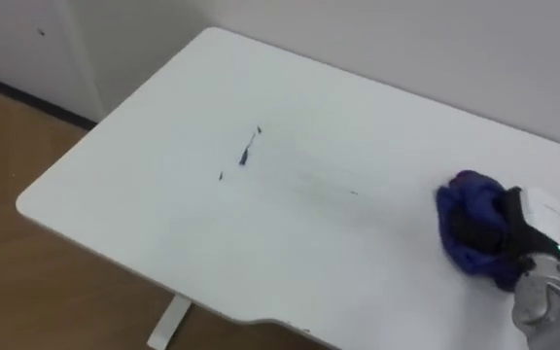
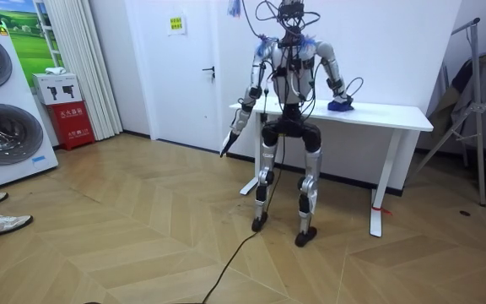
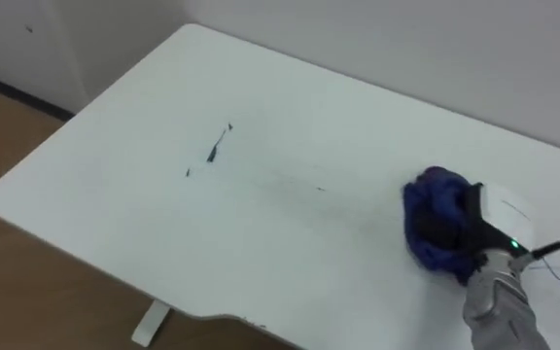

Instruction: Wipe table

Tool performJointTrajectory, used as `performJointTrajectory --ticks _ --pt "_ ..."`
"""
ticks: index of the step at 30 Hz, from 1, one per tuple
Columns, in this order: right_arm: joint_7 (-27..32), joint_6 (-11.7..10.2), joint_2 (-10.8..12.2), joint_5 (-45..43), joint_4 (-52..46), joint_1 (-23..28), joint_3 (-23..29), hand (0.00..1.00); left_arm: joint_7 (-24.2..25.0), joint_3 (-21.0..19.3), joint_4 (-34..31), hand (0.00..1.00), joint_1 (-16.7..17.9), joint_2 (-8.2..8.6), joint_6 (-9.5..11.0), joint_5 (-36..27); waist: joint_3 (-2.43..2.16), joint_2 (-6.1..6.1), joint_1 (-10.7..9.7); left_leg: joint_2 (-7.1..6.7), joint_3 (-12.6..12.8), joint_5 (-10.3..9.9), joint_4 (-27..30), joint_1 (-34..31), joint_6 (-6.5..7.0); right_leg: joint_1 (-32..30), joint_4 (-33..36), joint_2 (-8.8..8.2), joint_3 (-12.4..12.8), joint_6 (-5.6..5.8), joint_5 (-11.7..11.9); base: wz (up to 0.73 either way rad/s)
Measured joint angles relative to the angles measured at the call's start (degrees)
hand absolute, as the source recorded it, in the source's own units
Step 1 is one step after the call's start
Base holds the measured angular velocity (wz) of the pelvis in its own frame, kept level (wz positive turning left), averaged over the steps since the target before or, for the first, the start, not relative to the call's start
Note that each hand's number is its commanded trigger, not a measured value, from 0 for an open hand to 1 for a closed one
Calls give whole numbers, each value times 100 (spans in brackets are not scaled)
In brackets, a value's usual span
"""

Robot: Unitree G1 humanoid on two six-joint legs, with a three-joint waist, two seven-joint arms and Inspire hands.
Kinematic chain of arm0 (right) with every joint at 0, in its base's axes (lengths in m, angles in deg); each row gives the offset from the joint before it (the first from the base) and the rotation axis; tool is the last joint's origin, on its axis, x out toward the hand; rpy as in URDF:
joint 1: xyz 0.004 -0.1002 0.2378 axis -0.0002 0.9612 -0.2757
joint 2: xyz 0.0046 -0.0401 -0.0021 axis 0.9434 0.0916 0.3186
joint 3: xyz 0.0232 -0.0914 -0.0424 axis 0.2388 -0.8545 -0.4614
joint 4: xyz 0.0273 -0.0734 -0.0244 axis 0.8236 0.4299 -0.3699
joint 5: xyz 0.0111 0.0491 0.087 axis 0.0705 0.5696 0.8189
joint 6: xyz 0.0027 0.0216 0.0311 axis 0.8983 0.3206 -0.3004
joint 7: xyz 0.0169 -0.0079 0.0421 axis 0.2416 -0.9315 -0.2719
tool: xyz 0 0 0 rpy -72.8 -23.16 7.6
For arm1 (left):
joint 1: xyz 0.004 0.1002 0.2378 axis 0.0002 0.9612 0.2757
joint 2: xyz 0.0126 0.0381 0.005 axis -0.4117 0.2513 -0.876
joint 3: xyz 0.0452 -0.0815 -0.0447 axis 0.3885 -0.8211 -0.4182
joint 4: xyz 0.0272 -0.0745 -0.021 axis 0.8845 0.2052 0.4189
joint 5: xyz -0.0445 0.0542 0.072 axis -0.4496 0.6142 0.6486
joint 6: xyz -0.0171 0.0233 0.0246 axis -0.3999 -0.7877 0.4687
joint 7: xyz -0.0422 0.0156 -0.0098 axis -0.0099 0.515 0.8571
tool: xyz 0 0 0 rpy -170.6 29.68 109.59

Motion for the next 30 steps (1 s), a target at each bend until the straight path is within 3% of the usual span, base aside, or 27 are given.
performJointTrajectory --ticks 3,5,6,8,11,13,15,19,22,25,27,30 --pt "-160 407 -1 -79 -16 -391 -381 100 0 153 -28 0 -244 63 63 22 -4 87 141 44 172 -20 -70 -1 21 -110 28 23 106 66 -42 -37" --pt "-507 769 34 -297 -200 -752 -916 100 23 330 -24 0 -373 113 99 77 -18 105 367 118 312 -5 -138 0 -3 -295 139 100 375 -13 6 -62" --pt "-592 836 48 -412 -365 -777 -1085 100 23 336 -21 0 -400 132 99 114 -17 102 429 137 347 -1 -140 -1 -9 -327 139 119 417 -40 23 -51" --pt "-874 814 196 -612 -772 -961 -1712 100 41 463 29 0 -429 153 86 120 4 66 572 184 444 13 -145 19 -32 -401 155 158 521 -75 45 -24" --pt "-1114 628 347 -600 -922 -1061 -1912 100 172 566 6 0 -355 159 70 121 36 -6 744 153 384 16 -144 27 -27 -385 104 147 492 -62 45 9" --pt "-1121 575 332 -610 -873 -1097 -1905 100 257 539 -59 0 -204 156 49 115 66 -49 778 128 323 18 -139 18 -10 -351 99 117 403 -43 42 26" --pt "-1067 542 266 -501 -712 -1003 -1865 100 295 524 -66 0 15 130 21 108 70 -61 698 94 199 25 -135 36 4 -269 89 90 265 -35 43 37" --pt "-491 73 213 -279 -425 -302 -952 100 383 164 -87 0 364 17 3 191 70 -46 345 41 -6 12 -146 82 29 -8 -63 72 10 8 29 30" --pt "-226 -72 58 -119 -421 197 -342 100 398 -155 -126 0 421 -15 4 226 39 -5 112 36 -24 4 -156 97 37 51 -93 66 -77 20 33 10" --pt "-40 -70 -54 1 -303 436 -23 100 389 -223 -325 0 430 -14 11 232 -24 42 -53 30 -25 2 -151 119 41 126 -89 63 -86 28 33 -2" --pt "-5 -8 -54 2 -226 387 -86 100 348 -135 -388 0 340 -6 34 227 -29 60 -83 31 1 2 -187 175 40 163 -90 62 -80 43 24 -9" --pt "-64 315 -20 107 -220 202 -272 100 347 126 -433 0 70 74 52 236 -33 79 -47 40 31 4 -169 205 27 178 -85 69 -37 41 23 -13"
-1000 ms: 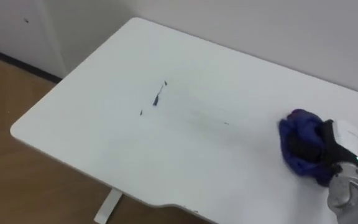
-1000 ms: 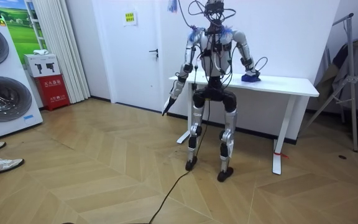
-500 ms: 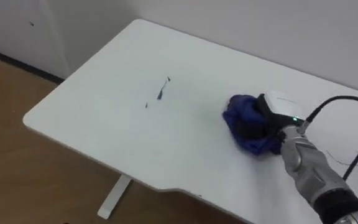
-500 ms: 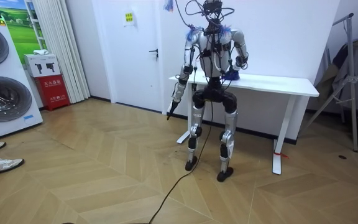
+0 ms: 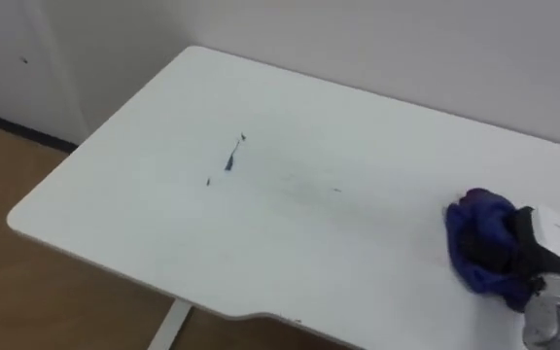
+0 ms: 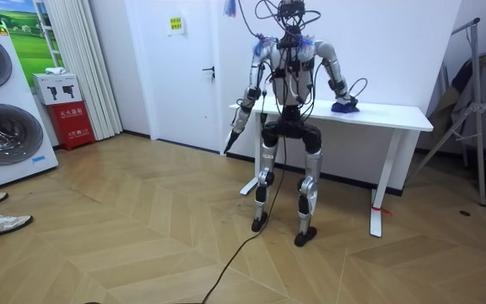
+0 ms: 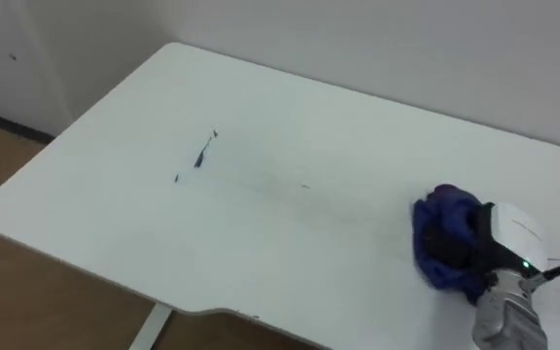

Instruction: Wipe table

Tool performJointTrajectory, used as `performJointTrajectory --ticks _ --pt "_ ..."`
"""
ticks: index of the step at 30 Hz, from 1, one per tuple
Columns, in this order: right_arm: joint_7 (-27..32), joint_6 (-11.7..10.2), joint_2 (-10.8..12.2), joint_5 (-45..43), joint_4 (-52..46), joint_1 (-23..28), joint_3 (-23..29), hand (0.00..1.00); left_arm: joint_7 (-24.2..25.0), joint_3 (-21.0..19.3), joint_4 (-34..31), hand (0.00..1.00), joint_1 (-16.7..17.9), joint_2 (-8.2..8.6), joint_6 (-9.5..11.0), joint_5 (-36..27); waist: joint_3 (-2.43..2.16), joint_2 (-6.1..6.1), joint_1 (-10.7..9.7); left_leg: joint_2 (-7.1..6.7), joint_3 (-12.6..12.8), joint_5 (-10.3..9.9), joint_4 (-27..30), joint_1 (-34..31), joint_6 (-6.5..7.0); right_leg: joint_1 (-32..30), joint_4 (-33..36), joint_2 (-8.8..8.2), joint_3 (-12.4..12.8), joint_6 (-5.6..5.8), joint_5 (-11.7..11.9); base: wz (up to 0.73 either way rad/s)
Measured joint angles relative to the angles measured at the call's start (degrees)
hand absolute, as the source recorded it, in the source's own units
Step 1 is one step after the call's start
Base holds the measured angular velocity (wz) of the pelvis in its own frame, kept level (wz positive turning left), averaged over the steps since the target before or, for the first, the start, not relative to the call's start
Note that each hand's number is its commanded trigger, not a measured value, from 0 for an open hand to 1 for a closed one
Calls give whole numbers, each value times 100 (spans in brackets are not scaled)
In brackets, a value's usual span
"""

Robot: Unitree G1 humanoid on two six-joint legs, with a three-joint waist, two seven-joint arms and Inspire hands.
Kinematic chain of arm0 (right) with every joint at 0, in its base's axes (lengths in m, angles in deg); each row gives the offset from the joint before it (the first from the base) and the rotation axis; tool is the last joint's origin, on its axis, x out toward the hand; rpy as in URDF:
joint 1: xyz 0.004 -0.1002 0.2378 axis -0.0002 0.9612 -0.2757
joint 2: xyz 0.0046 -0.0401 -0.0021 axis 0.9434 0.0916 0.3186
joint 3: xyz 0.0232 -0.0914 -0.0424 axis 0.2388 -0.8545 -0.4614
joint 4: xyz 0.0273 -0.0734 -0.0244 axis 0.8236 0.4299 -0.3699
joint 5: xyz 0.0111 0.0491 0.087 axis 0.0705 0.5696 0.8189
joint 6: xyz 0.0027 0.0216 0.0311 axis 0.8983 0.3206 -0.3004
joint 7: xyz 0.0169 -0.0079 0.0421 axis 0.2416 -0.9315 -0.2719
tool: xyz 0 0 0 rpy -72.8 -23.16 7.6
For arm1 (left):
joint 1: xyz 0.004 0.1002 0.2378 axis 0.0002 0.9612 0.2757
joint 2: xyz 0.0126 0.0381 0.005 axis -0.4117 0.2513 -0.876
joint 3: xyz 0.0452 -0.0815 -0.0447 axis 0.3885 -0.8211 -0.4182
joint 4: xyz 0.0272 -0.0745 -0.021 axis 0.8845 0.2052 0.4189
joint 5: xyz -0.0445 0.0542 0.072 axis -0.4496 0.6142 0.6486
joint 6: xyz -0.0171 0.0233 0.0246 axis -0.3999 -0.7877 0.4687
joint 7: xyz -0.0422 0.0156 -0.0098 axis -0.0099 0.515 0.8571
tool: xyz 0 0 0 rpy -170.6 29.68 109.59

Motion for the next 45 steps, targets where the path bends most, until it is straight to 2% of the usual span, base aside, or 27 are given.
performJointTrajectory --ticks 2,4,5,7,10,11,13,14,16,18,21,23,25,27,28,29,31,33,34,36,38,39,41,42,43,44,45 --pt "-227 399 42 -83 -20 -340 -423 100 9 136 12 0 -143 86 -20 3 2 11 236 75 228 9 -42 81 -21 -144 38 60 268 -43 23 -52" --pt "-406 652 163 -214 -197 -590 -757 100 9 211 4 0 -170 155 -91 17 16 -10 349 100 310 17 -57 68 -33 -205 74 82 381 -69 39 -40" --pt "-543 679 239 -310 -419 -716 -976 100 9 221 1 0 -183 204 -116 59 18 -20 430 113 376 18 -66 68 -35 -268 102 88 450 -74 39 -24" --pt "-689 564 369 -511 -559 -929 -1191 100 10 254 -1 0 -164 227 -132 50 41 -59 477 110 375 19 -72 64 -34 -325 98 86 452 -76 41 -6" --pt "-797 346 385 -552 -644 -1059 -1248 100 12 297 -6 0 -17 197 -137 4 64 -94 646 93 299 20 -69 75 -30 -300 90 72 351 -70 44 17" --pt "-777 331 372 -541 -578 -1048 -1230 100 20 293 -70 0 101 196 -181 -3 66 -91 611 76 223 20 -76 73 -28 -265 88 52 235 -61 38 30" --pt "-668 288 265 -531 -293 -873 -1206 100 27 293 -83 0 303 161 -218 -1 64 -95 543 43 81 22 -78 85 -21 -169 82 31 173 -51 33 39" --pt "-565 167 249 -359 -225 -742 -1067 100 29 271 -78 0 384 145 -218 -9 61 -97 519 32 40 21 -78 90 -19 -134 75 26 137 -47 30 47" --pt "-249 -160 237 -231 -131 -218 -403 100 39 -55 -56 0 627 143 -216 44 50 -112 319 -21 -82 13 -65 110 -4 51 -32 -2 -34 -31 22 44" --pt "-71 -368 179 -109 47 63 142 100 43 -324 -25 0 686 123 -217 61 29 -130 108 -89 -208 12 -52 115 6 177 -90 -45 -131 4 5 40" --pt "39 -402 -40 268 431 231 647 100 26 -435 -53 0 747 -21 -208 58 15 -122 -37 -143 -212 5 -52 144 38 248 -95 -102 -233 105 -57 9" --pt "57 -383 -153 495 465 309 756 100 11 -405 -61 0 681 -4 -156 41 -10 -68 -82 -149 -207 4 -38 130 39 262 -92 -108 -228 118 -67 -2" --pt "71 -297 -163 637 463 266 618 100 3 -180 -52 0 557 22 -128 16 -16 -5 -55 -142 -181 1 -56 143 38 263 -87 -99 -177 115 -67 -15" --pt "38 -23 -134 680 434 50 388 100 4 17 -58 0 396 106 -120 22 -19 57 -16 -116 -97 3 -60 167 36 231 -62 -85 -83 93 -56 -24" --pt "-3 193 -65 681 419 -130 189 100 0 138 -55 0 297 149 -122 0 -5 41 10 -84 -35 7 -69 177 28 200 -62 -64 -18 78 -51 -25" --pt "-24 289 -41 676 393 -206 41 100 0 206 -58 0 253 162 -122 0 9 13 62 -61 22 10 -77 185 22 161 -56 -46 45 58 -43 -51" --pt "-316 632 140 526 -134 -505 -678 100 -5 427 -48 0 110 235 -127 26 -6 21 327 37 257 33 -126 162 -14 -62 28 45 360 -25 -14 -69" --pt "-476 632 418 298 -354 -884 -1262 100 -1 477 -46 0 -27 263 -134 18 24 -54 495 74 252 49 -178 153 -36 -183 34 100 460 -77 19 -33" --pt "-629 579 620 176 -383 -1124 -1537 100 5 523 -46 0 -121 260 -140 4 54 -124 570 81 222 51 -177 130 -39 -223 6 116 454 -78 20 0" --pt "-862 365 726 154 -398 -1372 -1665 100 33 576 -53 0 -164 261 -139 5 74 -197 780 76 193 50 -154 103 -38 -252 -3 116 439 -73 24 17" --pt "-880 277 723 191 -343 -1495 -1608 100 39 567 -72 0 126 230 -270 -4 93 -197 833 27 22 49 -145 109 -20 -150 -6 65 228 -62 27 41" --pt "-849 233 712 211 -277 -1483 -1545 100 41 531 -107 0 193 229 -296 -4 91 -195 815 7 -14 48 -130 110 -17 -120 -3 48 221 -57 24 50" --pt "-679 71 576 226 232 -1194 -1117 100 39 455 -129 0 595 165 -322 0 93 -191 676 -64 -140 56 -119 116 -2 11 -8 -23 60 -44 16 50" --pt "-608 -56 515 309 367 -1054 -919 100 44 404 -111 0 658 156 -325 13 98 -180 649 -88 -141 56 -109 122 0 51 -13 -46 15 -41 15 42" --pt "-394 -278 466 426 382 -707 -439 100 48 220 -89 0 801 165 -325 27 88 -166 507 -123 -141 60 -104 131 7 108 6 -88 -70 -32 11 31" --pt "-288 -368 434 449 387 -545 -246 100 49 101 -71 0 857 166 -320 42 90 -164 420 -145 -139 62 -107 149 11 154 -7 -105 -86 -20 9 36" --pt "-123 -570 341 514 440 -263 104 100 40 -97 4 0 931 161 -319 63 86 -176 210 -203 -144 62 -104 183 20 236 -3 -161 -112 39 -27 31"
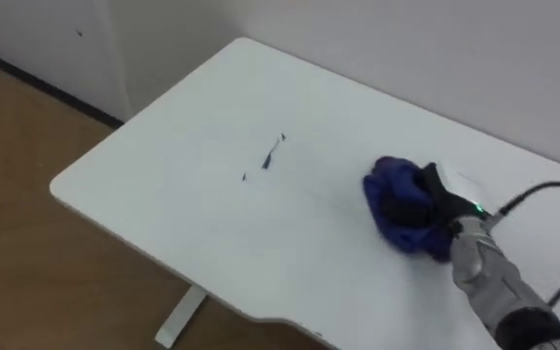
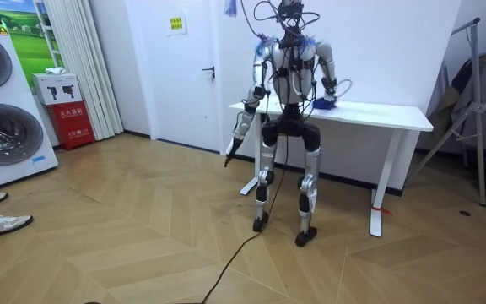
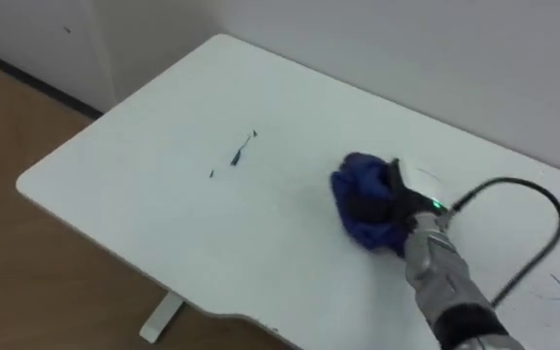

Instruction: Wipe table

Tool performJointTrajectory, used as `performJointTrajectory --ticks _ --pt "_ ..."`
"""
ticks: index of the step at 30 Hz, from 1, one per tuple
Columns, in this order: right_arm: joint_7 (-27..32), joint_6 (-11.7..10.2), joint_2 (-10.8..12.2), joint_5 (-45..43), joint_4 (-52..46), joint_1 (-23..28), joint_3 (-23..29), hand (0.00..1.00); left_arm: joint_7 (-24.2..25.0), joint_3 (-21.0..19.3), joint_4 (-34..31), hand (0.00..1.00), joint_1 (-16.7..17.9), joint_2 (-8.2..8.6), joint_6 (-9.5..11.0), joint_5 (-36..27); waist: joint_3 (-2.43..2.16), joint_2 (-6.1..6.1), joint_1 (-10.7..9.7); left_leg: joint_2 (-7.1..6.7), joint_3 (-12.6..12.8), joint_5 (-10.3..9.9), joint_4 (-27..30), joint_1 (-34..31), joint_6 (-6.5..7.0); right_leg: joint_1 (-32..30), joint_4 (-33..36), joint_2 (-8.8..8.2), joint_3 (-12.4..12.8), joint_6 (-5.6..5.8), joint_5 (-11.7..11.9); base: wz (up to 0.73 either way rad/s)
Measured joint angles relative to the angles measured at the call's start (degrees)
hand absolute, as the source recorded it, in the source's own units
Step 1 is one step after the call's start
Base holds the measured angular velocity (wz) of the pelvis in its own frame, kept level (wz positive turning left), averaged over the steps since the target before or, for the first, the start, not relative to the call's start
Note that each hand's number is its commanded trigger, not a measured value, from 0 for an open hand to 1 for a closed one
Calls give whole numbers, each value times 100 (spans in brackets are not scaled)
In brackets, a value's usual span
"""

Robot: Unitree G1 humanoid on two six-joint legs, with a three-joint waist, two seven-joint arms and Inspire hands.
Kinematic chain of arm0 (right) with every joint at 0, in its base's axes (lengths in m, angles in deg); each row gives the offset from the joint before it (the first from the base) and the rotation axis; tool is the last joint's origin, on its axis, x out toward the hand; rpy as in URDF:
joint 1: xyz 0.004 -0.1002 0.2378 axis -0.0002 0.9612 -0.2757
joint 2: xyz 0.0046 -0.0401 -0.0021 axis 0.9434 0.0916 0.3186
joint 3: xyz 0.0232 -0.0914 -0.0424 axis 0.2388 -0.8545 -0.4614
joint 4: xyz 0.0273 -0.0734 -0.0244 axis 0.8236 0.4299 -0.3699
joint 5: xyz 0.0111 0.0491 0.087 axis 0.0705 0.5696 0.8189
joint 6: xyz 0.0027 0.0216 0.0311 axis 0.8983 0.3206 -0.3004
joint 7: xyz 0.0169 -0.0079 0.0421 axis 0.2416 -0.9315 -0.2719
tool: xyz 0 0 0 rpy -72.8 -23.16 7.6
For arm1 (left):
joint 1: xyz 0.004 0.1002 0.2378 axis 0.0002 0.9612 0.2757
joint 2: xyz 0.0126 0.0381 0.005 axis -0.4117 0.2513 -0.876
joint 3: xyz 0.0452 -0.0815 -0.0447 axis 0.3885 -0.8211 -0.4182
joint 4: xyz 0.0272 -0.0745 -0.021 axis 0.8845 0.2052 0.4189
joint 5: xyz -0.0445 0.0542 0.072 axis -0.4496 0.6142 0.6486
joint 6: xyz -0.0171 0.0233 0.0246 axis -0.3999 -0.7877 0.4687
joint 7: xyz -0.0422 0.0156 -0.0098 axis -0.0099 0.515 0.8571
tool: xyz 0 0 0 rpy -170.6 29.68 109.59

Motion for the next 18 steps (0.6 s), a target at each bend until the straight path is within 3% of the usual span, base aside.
performJointTrajectory --ticks 2,5,8,9,10,11,12,14,15,16,17,18 --pt "241 -155 -223 48 85 488 708 100 -7 -233 11 0 21 -3 28 0 -31 8 -284 -69 59 -20 12 18 66 40 10 -75 2 67 -42 9" --pt "429 -160 -384 205 104 920 1027 100 -32 -290 -18 0 -95 -47 206 114 -82 33 -495 -82 121 -50 69 43 114 28 70 -110 -42 83 -45 -19" --pt "446 -102 -471 235 86 960 962 100 -44 -206 -47 0 -309 -55 347 105 -101 120 -528 -39 297 -135 148 110 174 -38 281 -159 -106 152 -95 -35" --pt "443 32 -458 227 45 847 859 100 -62 -103 -40 0 -415 -41 374 95 -101 209 -481 17 448 -231 196 118 185 -164 475 -190 -199 142 -123 -85" --pt "457 205 -433 174 -3 708 680 100 -143 36 -29 0 -526 -23 377 99 -100 311 -339 87 646 -322 319 112 184 -334 717 -228 -265 129 -128 -127" --pt "465 449 -376 130 -21 498 395 100 -222 174 5 0 -633 -20 388 80 -75 359 -124 168 923 -418 459 111 181 -526 1013 -283 -268 59 -148 -125" --pt "469 559 -313 99 -29 385 218 100 -266 219 61 0 -716 -19 412 63 -72 389 -11 227 1054 -453 522 102 177 -642 1130 -310 -263 8 -151 -128" --pt "428 955 102 -189 -111 -155 -432 100 -416 297 400 0 -1122 -33 503 43 -76 412 360 515 1543 -566 789 -103 171 -1110 1618 -412 -262 -134 -156 -99" --pt "397 997 204 -256 -121 -301 -587 100 -435 301 470 0 -1229 -51 520 44 -59 370 437 569 1560 -560 871 -182 135 -1217 1977 -506 -265 -161 -213 -56" --pt "325 1042 452 -457 -129 -575 -919 100 -469 337 619 0 -1450 -90 599 52 -54 277 683 663 1593 -554 998 -313 68 -1340 2543 -769 -197 -166 -384 -35" --pt "247 981 608 -659 -92 -908 -1262 100 -472 414 740 0 -1638 -98 687 36 -36 253 973 788 1561 -553 1126 -466 -43 -1365 2654 -998 -68 -110 -498 -29" --pt "222 930 657 -694 -36 -1119 -1415 100 -470 468 790 0 -1725 -111 738 34 -25 234 1046 870 1526 -541 1177 -569 -103 -1367 2553 -1094 -38 -105 -501 -5"
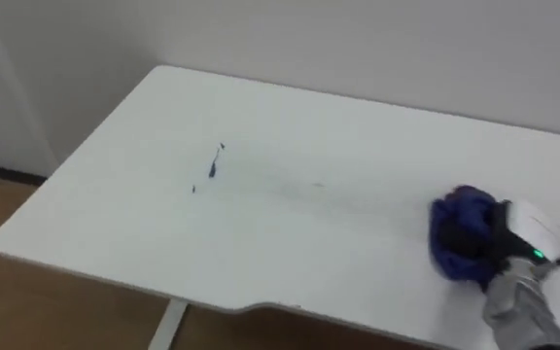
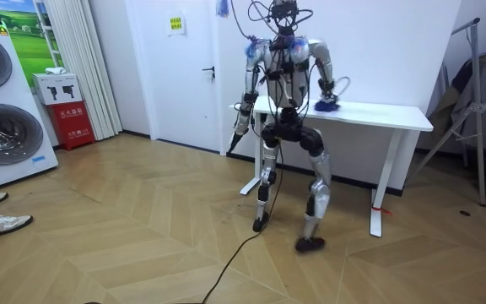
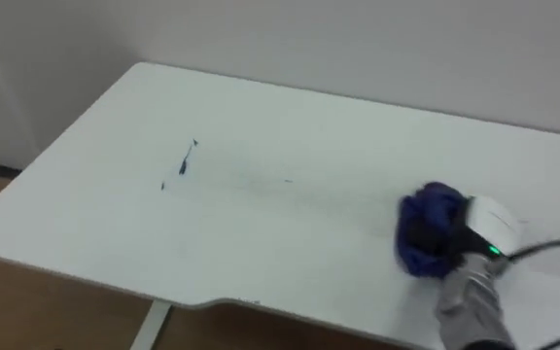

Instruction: Wipe table

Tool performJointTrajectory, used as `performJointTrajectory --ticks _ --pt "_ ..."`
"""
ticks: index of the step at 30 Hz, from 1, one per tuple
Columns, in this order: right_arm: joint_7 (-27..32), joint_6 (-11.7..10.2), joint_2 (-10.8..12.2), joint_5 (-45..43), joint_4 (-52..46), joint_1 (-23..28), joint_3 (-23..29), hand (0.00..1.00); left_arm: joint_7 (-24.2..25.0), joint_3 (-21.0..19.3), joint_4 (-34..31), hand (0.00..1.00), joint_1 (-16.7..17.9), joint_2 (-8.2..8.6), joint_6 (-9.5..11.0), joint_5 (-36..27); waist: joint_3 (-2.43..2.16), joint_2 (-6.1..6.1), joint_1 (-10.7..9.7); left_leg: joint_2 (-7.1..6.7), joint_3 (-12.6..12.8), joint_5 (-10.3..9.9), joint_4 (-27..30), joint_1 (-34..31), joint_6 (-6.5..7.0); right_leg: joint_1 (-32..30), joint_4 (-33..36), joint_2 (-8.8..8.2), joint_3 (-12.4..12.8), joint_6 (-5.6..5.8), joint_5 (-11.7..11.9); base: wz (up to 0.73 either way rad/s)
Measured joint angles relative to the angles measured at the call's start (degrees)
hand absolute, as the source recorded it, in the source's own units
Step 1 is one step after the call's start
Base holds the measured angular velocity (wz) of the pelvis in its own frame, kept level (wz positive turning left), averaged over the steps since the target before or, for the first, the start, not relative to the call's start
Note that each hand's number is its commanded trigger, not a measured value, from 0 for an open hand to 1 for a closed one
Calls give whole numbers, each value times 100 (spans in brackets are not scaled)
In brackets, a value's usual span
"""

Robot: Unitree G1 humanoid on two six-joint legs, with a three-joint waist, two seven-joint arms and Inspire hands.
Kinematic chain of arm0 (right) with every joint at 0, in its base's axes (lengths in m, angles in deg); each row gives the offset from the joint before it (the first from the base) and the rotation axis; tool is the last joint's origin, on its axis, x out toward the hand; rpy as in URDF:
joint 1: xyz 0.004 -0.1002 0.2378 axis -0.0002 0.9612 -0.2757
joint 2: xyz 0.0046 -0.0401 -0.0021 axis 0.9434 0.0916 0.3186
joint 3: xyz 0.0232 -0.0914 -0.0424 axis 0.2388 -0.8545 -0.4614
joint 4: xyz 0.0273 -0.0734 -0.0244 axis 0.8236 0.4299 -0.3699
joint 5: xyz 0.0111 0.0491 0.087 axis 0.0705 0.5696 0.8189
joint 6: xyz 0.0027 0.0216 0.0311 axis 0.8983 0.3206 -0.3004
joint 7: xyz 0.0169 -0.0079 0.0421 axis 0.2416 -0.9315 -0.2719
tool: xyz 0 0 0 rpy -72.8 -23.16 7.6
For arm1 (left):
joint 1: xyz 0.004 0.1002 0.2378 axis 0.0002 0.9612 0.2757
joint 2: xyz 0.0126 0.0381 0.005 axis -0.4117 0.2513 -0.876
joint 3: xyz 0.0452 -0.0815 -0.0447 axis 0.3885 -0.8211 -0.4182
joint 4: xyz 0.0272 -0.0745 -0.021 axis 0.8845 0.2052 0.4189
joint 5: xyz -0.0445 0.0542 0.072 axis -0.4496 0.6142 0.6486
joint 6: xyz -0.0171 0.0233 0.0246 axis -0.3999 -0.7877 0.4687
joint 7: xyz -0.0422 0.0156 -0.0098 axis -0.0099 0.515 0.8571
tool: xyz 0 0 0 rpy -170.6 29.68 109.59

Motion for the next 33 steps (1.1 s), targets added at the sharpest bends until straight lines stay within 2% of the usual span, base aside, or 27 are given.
performJointTrajectory --ticks 1,2,3,4,5,6,7,8,9,10,11,12,14,15,16,17,18,19,20,21,23,25,27,28,30,32,33 --pt "-49 -193 15 -45 138 -418 -230 100 4 115 44 0 -173 -37 35 -59 42 -30 152 154 -175 73 66 -283 -131 -3 -373 -128 103 32 24 52" --pt "-68 -316 12 -53 318 -758 -261 100 15 237 55 0 -270 -91 42 -88 49 -40 176 297 -489 217 50 -573 -276 22 -808 -143 235 76 75 74" --pt "-66 -318 9 -42 375 -838 -259 100 23 259 45 0 -269 -121 49 -91 48 -40 178 375 -614 286 22 -678 -352 39 -1048 -148 270 110 157 98" --pt "-51 -336 -39 -32 436 -924 -258 100 71 267 57 0 -298 -225 35 -90 30 -77 159 522 -901 378 8 -834 -517 111 -1518 -158 278 135 390 108" --pt "-44 -392 -156 -43 490 -875 -232 100 124 318 68 0 -302 -373 -24 -102 45 -72 87 658 -1211 456 -10 -937 -712 223 -1854 -110 284 143 628 108" --pt "-44 -475 -212 -49 499 -764 -148 100 131 309 68 0 -298 -447 -33 -96 48 -95 71 725 -1331 490 -52 -938 -794 229 -1897 -93 310 159 689 94" --pt "5 -634 -251 -43 490 -602 37 100 176 254 57 0 -217 -609 -34 -108 59 -168 48 852 -1426 555 -142 -858 -919 94 -1752 -40 342 134 848 59" --pt "19 -732 -326 -30 456 -459 139 100 205 140 63 0 -83 -653 -37 -126 42 -106 -50 1093 -1501 578 -153 -766 -828 46 -1186 55 258 760 445 49" --pt "15 -784 -402 -29 438 -346 165 100 214 122 65 0 3 -637 -41 -122 39 -27 -133 1247 -1494 640 -168 -732 -665 58 -949 148 157 593 249 53" --pt "-21 -852 -543 -79 288 -89 378 100 257 120 61 0 159 -589 -51 -109 46 -6 -364 1307 -1429 794 -262 -729 -449 76 -733 264 4 378 -51 54" --pt "-42 -860 -757 -77 88 227 580 100 326 123 58 0 236 -503 -60 -89 45 4 -517 1294 -1251 894 -316 -730 -447 77 -745 405 -115 255 -149 47" --pt "-54 -855 -836 -67 10 359 698 100 337 125 58 0 265 -467 -61 -85 47 -14 -586 1251 -1160 949 -301 -732 -478 75 -776 437 -185 217 -160 29" --pt "-135 -818 -905 -15 -3 570 980 100 337 119 57 0 308 -400 -88 -97 33 -109 -813 996 -795 964 -228 -712 -503 96 -969 542 -258 25 -117 14" --pt "-249 -797 -939 -16 -12 569 1040 100 335 122 44 0 280 -349 -86 -81 32 -136 -911 794 -582 957 -202 -688 -498 105 -1151 622 -248 -135 -50 -11" --pt "-394 -755 -1001 -22 -90 531 1042 100 333 132 31 0 230 -272 -75 -100 33 -139 -943 630 -423 919 -157 -647 -452 108 -1312 679 -224 -301 32 -25" --pt "-489 -722 -1023 -35 -184 525 1017 100 333 156 33 0 244 -237 -64 -103 38 -139 -942 566 -306 875 -147 -604 -384 120 -1384 709 -191 -366 64 -46" --pt "-647 -651 -1025 -45 -367 512 974 100 331 173 30 0 219 -177 -53 -114 50 -92 -938 377 -174 748 -165 -520 -301 127 -1475 746 -73 -442 109 -52" --pt "-817 -524 -1006 -66 -601 489 893 100 325 171 21 0 213 -126 -56 -121 53 -54 -917 200 -163 653 -266 -432 -203 76 -1491 793 46 -468 118 -50" --pt "-885 -476 -1005 -77 -728 470 830 100 317 168 20 0 211 -99 -60 -122 52 -36 -896 153 -170 645 -304 -399 -189 47 -1492 808 117 -494 119 -61" --pt "-995 -436 -989 -198 -836 332 725 100 291 154 19 0 222 -26 -95 -121 62 41 -802 102 -187 642 -397 -311 -182 -35 -1526 891 349 -675 134 -74" --pt "-1070 -430 -958 -338 -929 23 509 100 288 154 7 0 285 64 -208 -208 62 130 -655 -107 -257 654 -840 -63 -154 -193 -1581 942 702 -832 185 -75" --pt "-1063 -432 -959 -399 -1002 -16 507 100 228 147 -48 0 314 66 -338 -361 49 134 -630 -199 -315 670 -1069 9 -133 -248 -1653 961 863 -866 215 -19" --pt "-1052 -421 -962 -350 -930 1 521 100 124 121 -218 0 432 58 -454 -496 46 86 -695 -311 -411 688 -1170 26 -104 -249 -1700 1018 1137 -850 239 22" --pt "-1017 -458 -987 -272 -855 61 593 100 74 108 -229 0 489 52 -498 -502 40 56 -797 -377 -585 675 -1190 27 -72 -229 -1679 1031 1205 -773 285 42" --pt "-831 -564 -987 -186 -869 312 798 100 50 88 -233 0 571 40 -545 -471 23 1 -951 -459 -851 654 -1195 29 25 -212 -1644 1058 1132 -632 319 41" --pt "-524 -736 -985 -81 -878 814 1158 100 60 -51 -237 0 670 38 -532 -435 2 -12 -1120 -479 -1242 617 -1261 160 87 113 -1854 1056 775 -290 519 38" --pt "-483 -757 -985 -67 -883 935 1243 100 61 -132 -235 0 700 30 -529 -436 -9 -21 -1172 -487 -1300 607 -1298 213 104 220 -1934 1057 698 -255 535 34"
